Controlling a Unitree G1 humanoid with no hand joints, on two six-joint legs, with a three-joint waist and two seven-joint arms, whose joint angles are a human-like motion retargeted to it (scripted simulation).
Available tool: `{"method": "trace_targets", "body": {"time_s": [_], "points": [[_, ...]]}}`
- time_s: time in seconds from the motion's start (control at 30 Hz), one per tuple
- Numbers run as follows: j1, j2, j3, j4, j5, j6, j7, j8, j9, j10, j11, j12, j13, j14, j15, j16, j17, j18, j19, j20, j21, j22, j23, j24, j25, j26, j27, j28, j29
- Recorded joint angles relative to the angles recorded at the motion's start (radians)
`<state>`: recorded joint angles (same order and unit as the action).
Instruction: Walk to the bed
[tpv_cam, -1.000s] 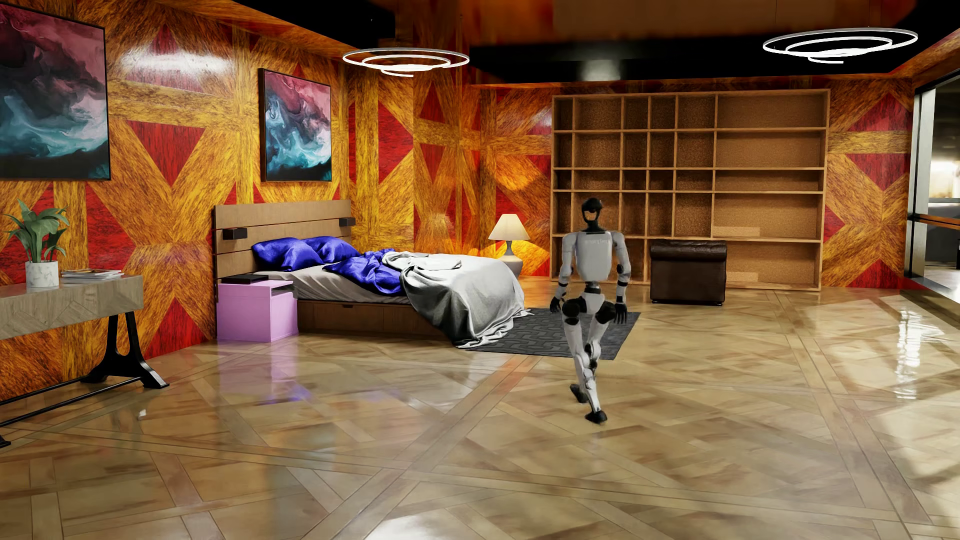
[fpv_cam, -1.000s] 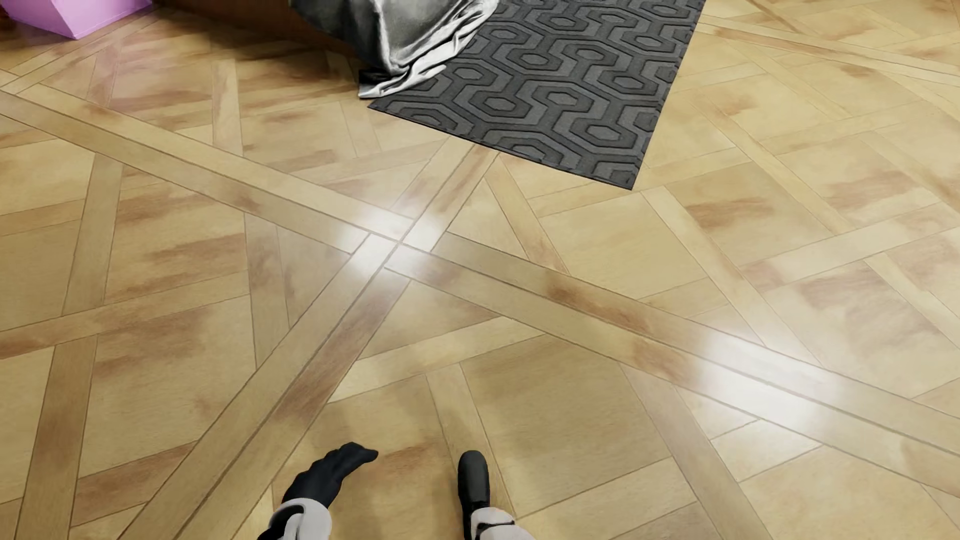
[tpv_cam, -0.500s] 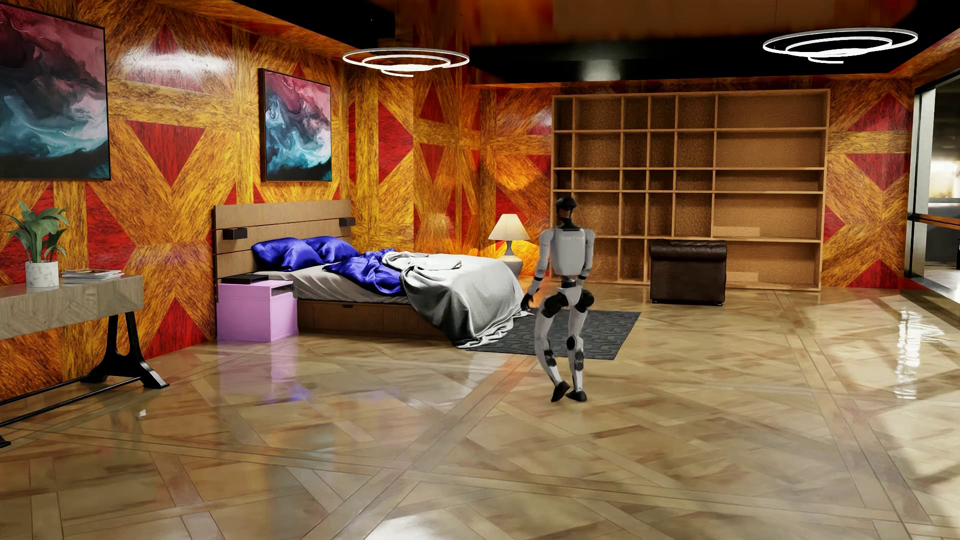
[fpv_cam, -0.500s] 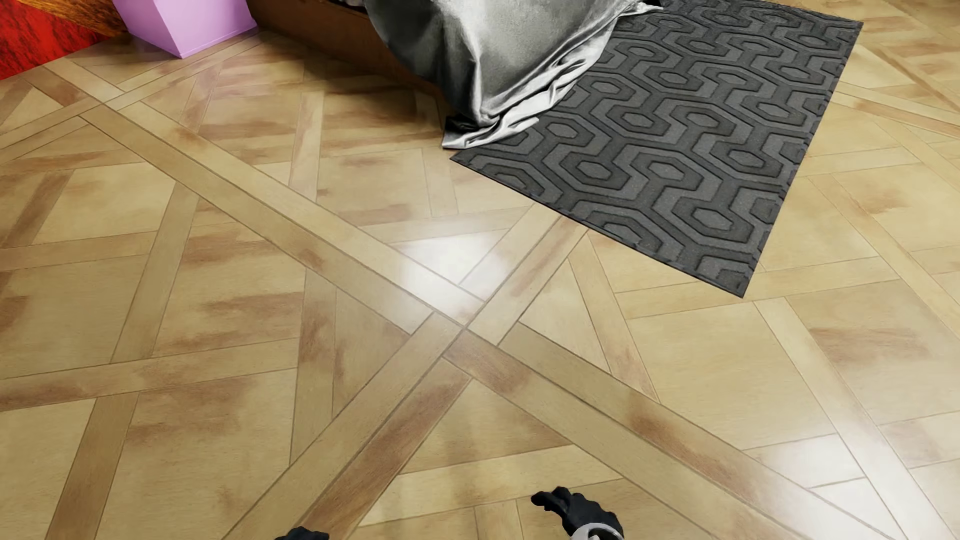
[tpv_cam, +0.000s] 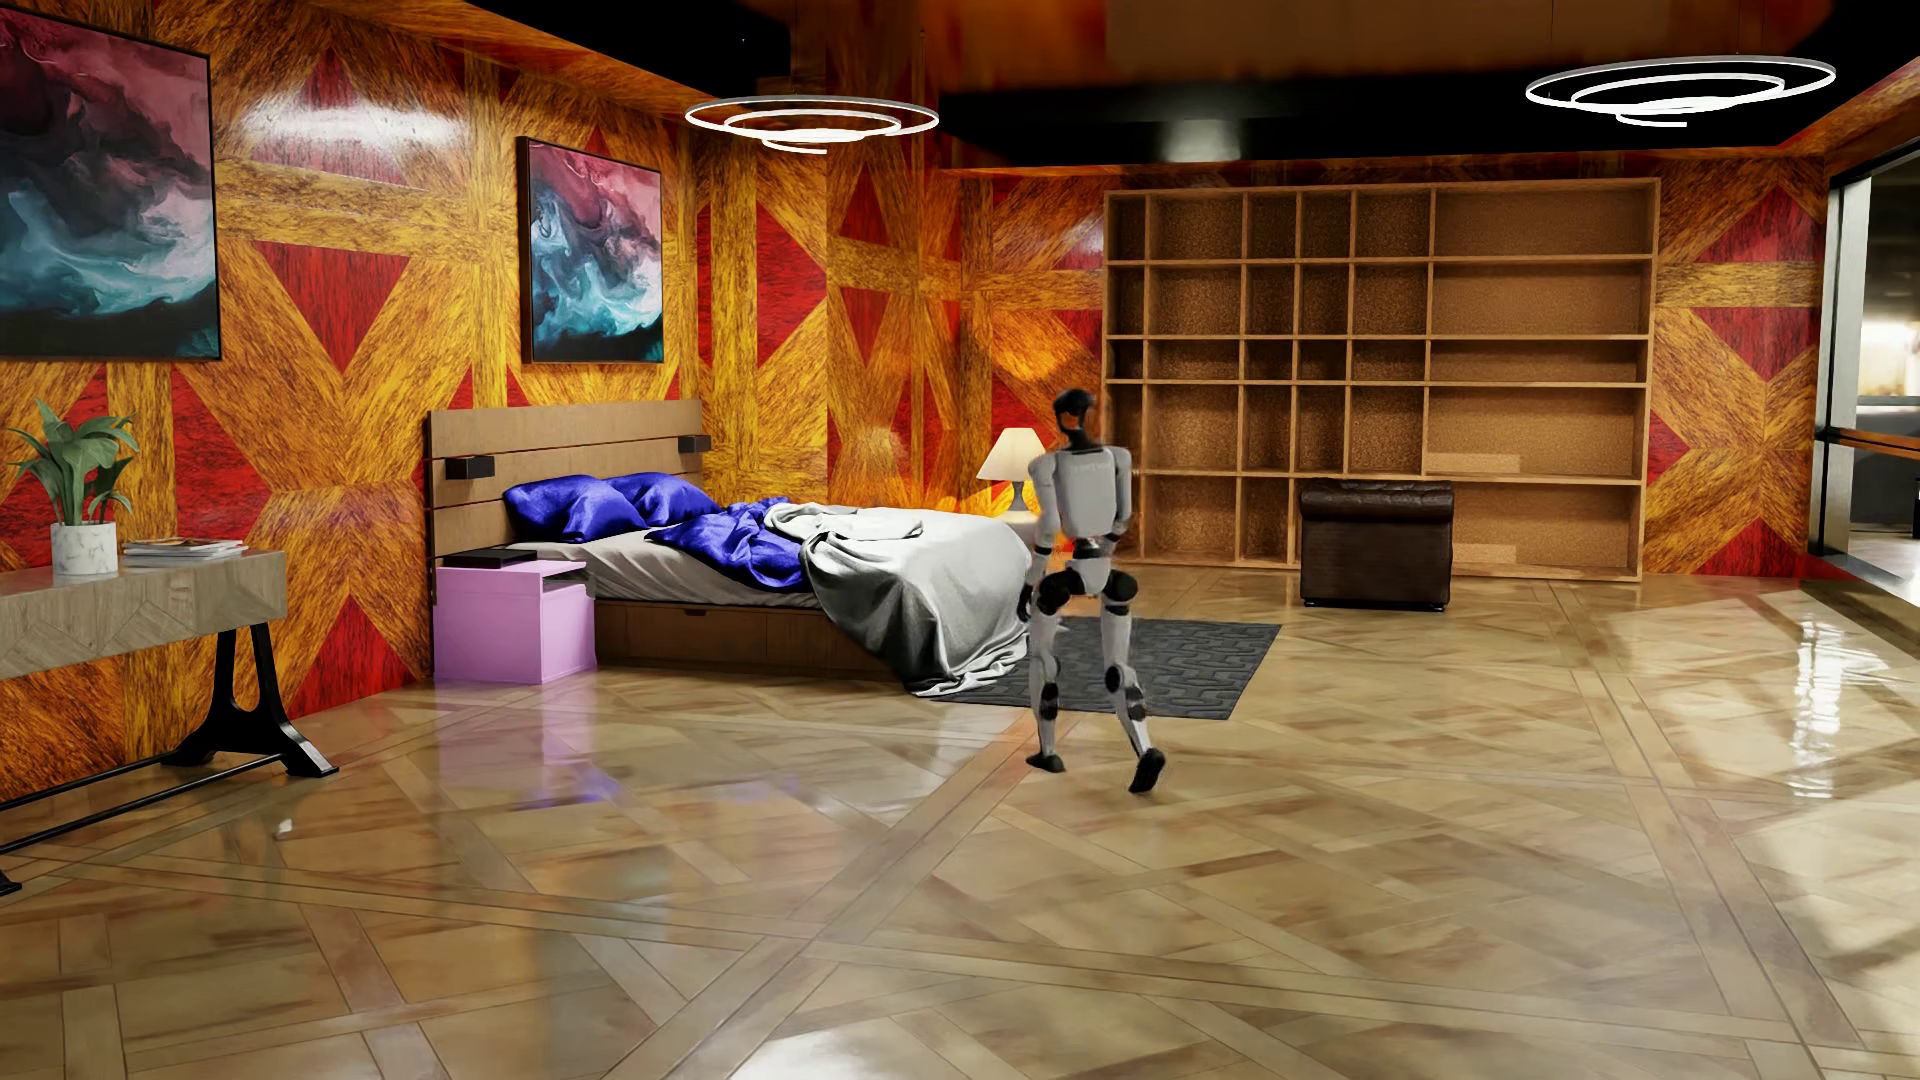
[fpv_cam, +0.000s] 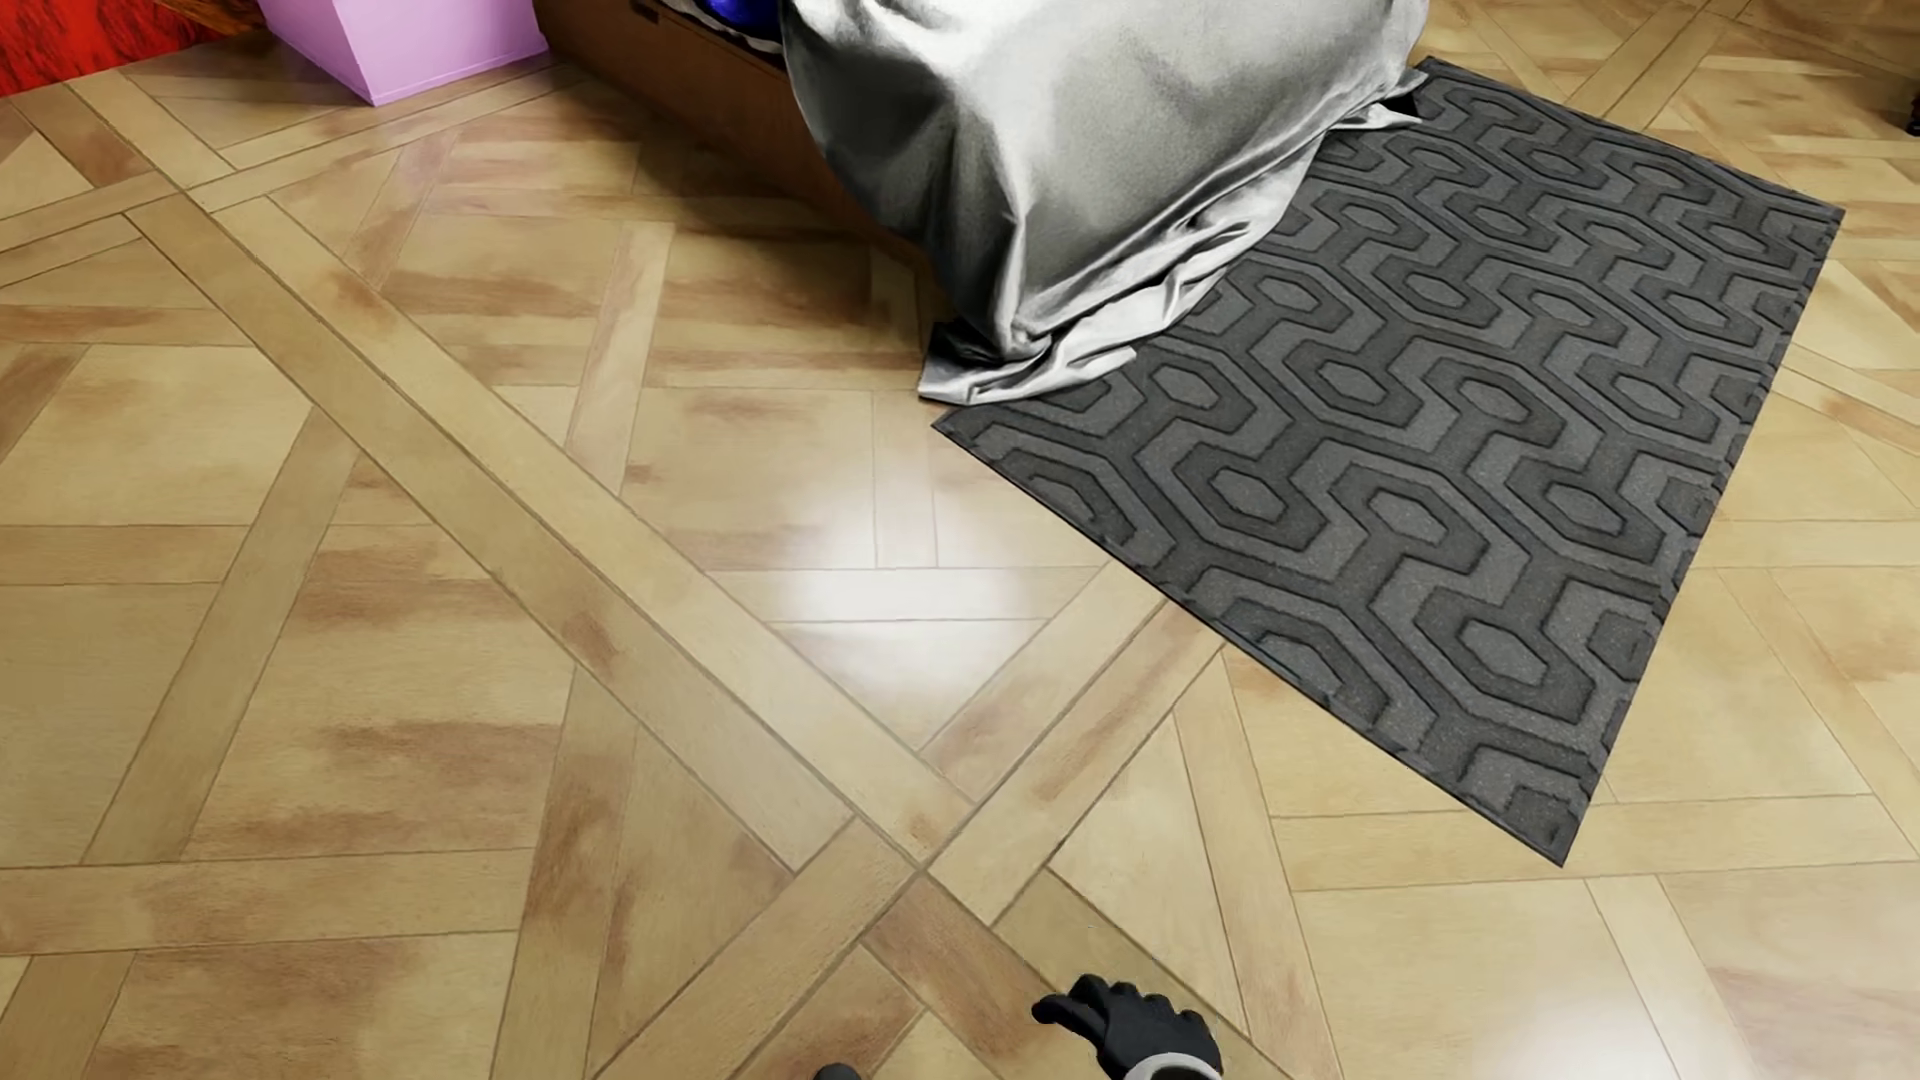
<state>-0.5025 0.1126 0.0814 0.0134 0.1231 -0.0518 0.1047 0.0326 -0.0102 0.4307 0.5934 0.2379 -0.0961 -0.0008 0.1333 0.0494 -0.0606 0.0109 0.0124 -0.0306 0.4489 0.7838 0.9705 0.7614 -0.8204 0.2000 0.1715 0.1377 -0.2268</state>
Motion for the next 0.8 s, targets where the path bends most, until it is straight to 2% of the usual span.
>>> {"method": "trace_targets", "body": {"time_s": [0.03,0.07,0.1,0.13,0.17,0.2,0.27,0.3,0.33,0.37,0.47,0.5,0.57,0.6,0.63,0.67,0.7,0.73,0.8], "points": [[0.034,-0.071,0.009,-0.008,-0.039,-0.016,0.032,-0.011,0.004,-0.003,0.151,-0.014,-0.007,-0.031,0.087,-0.022,-0.008,0.005,0.110,0.027,0.055,-0.018,0.066,-0.010,-0.040,-0.005,0.014,-0.005,0.094],[0.068,-0.151,0.015,-0.020,-0.093,-0.032,0.068,-0.031,0.008,-0.002,0.307,-0.024,-0.018,-0.063,0.149,-0.040,-0.034,0.011,0.178,0.039,0.117,-0.031,0.096,-0.012,-0.093,-0.021,0.017,-0.009,0.163],[0.107,-0.230,0.016,-0.036,-0.145,-0.047,0.100,-0.044,0.013,-0.005,0.447,-0.039,-0.018,-0.093,0.157,-0.048,-0.065,0.018,0.199,0.036,0.150,-0.035,0.079,-0.002,-0.131,-0.034,0.030,-0.009,0.168],[0.148,-0.310,0.013,-0.058,-0.176,-0.062,0.128,-0.038,0.019,-0.004,0.557,-0.065,-0.002,-0.121,0.130,-0.048,-0.094,0.027,0.199,0.023,0.138,-0.026,0.025,0.020,-0.130,-0.037,0.058,-0.007,0.122],[0.190,-0.381,0.007,-0.079,-0.197,-0.075,0.147,-0.029,0.024,-0.002,0.624,-0.083,0.031,-0.149,0.092,-0.041,-0.113,0.035,0.184,0.006,0.093,0.012,-0.048,0.047,-0.091,-0.051,0.082,0.011,0.064],[0.234,-0.442,-0.002,-0.098,-0.213,-0.084,0.160,-0.018,0.029,0.001,0.649,-0.118,0.071,-0.178,0.013,-0.028,-0.135,0.041,0.167,-0.002,0.037,0.073,-0.117,0.070,-0.025,-0.060,0.076,0.020,0.028],[0.326,-0.544,-0.033,-0.129,-0.222,-0.094,0.171,0.010,0.037,0.003,0.581,-0.184,0.131,-0.233,-0.184,-0.010,-0.157,0.048,0.093,-0.016,-0.064,0.147,-0.212,0.111,0.112,-0.049,0.031,0.007,0.034],[0.372,-0.584,-0.051,-0.139,-0.214,-0.094,0.171,0.019,0.038,-0.006,0.492,-0.207,0.147,-0.252,-0.229,0.000,-0.164,0.050,0.053,-0.024,-0.093,0.152,-0.237,0.127,0.155,-0.054,0.012,0.004,0.041],[0.415,-0.615,-0.071,-0.148,-0.200,-0.092,0.170,0.026,0.039,-0.020,0.373,-0.225,0.157,-0.266,-0.256,0.010,-0.172,0.051,0.029,-0.033,-0.103,0.143,-0.251,0.136,0.168,-0.070,0.004,0.011,0.039],[0.456,-0.638,-0.089,-0.155,-0.186,-0.088,0.166,0.028,0.037,-0.040,0.236,-0.246,0.167,-0.275,-0.251,0.020,-0.177,0.051,0.022,-0.045,-0.102,0.126,-0.260,0.140,0.158,-0.087,0.005,0.017,0.032],[0.575,-0.658,-0.133,-0.180,-0.154,-0.069,0.138,0.002,0.021,-0.123,-0.216,-0.279,0.197,-0.292,-0.145,0.055,-0.150,0.044,0.024,-0.088,-0.112,0.079,-0.231,0.129,0.145,-0.134,0.019,0.026,0.028],[0.608,-0.654,-0.144,-0.187,-0.141,-0.060,0.122,0.006,0.015,-0.143,-0.341,-0.293,0.208,-0.296,-0.131,0.062,-0.129,0.041,0.019,-0.105,-0.119,0.072,-0.204,0.118,0.143,-0.135,0.028,0.026,0.023],[0.674,-0.652,-0.161,-0.194,-0.118,-0.040,0.080,0.029,0.005,-0.159,-0.413,-0.313,0.237,-0.304,-0.097,0.063,-0.092,0.031,0.064,-0.131,-0.133,0.076,-0.128,0.097,0.126,-0.116,0.051,0.027,0.005],[0.706,-0.649,-0.169,-0.186,-0.098,-0.027,0.059,0.050,0.001,-0.159,-0.376,-0.313,0.249,-0.287,-0.021,0.061,-0.070,0.023,-0.005,-0.143,-0.135,0.079,-0.075,0.091,0.110,-0.105,0.067,0.023,0.002],[0.737,-0.626,-0.174,-0.170,-0.079,-0.009,0.041,0.060,-0.003,-0.151,-0.360,-0.302,0.255,-0.259,0.057,0.059,-0.048,0.009,-0.032,-0.153,-0.133,0.077,-0.017,0.085,0.089,-0.098,0.080,0.020,0.006],[0.758,-0.600,-0.177,-0.148,-0.064,0.014,0.028,0.050,-0.007,-0.126,-0.340,-0.278,0.256,-0.210,0.085,0.057,-0.028,-0.015,-0.019,-0.158,-0.132,0.070,0.040,0.077,0.068,-0.093,0.090,0.019,0.014],[0.763,-0.579,-0.177,-0.122,-0.041,0.040,0.016,0.040,-0.008,-0.077,-0.315,-0.243,0.253,-0.136,0.061,0.055,-0.009,-0.045,-0.046,-0.159,-0.145,0.062,0.082,0.068,0.056,-0.089,0.096,0.017,0.019],[0.740,-0.558,-0.177,-0.092,-0.017,0.066,0.007,0.029,-0.007,0.011,-0.288,-0.204,0.251,-0.033,0.023,0.055,0.008,-0.102,-0.075,-0.168,-0.177,0.055,0.102,0.060,0.060,-0.088,0.095,0.003,0.014],[0.599,-0.518,-0.179,-0.024,0.017,0.110,-0.016,-0.010,0.007,0.329,-0.234,-0.148,0.243,0.188,-0.063,0.089,0.037,-0.200,-0.101,-0.233,-0.255,0.043,0.085,0.074,0.085,-0.110,0.057,-0.093,-0.013]]}}
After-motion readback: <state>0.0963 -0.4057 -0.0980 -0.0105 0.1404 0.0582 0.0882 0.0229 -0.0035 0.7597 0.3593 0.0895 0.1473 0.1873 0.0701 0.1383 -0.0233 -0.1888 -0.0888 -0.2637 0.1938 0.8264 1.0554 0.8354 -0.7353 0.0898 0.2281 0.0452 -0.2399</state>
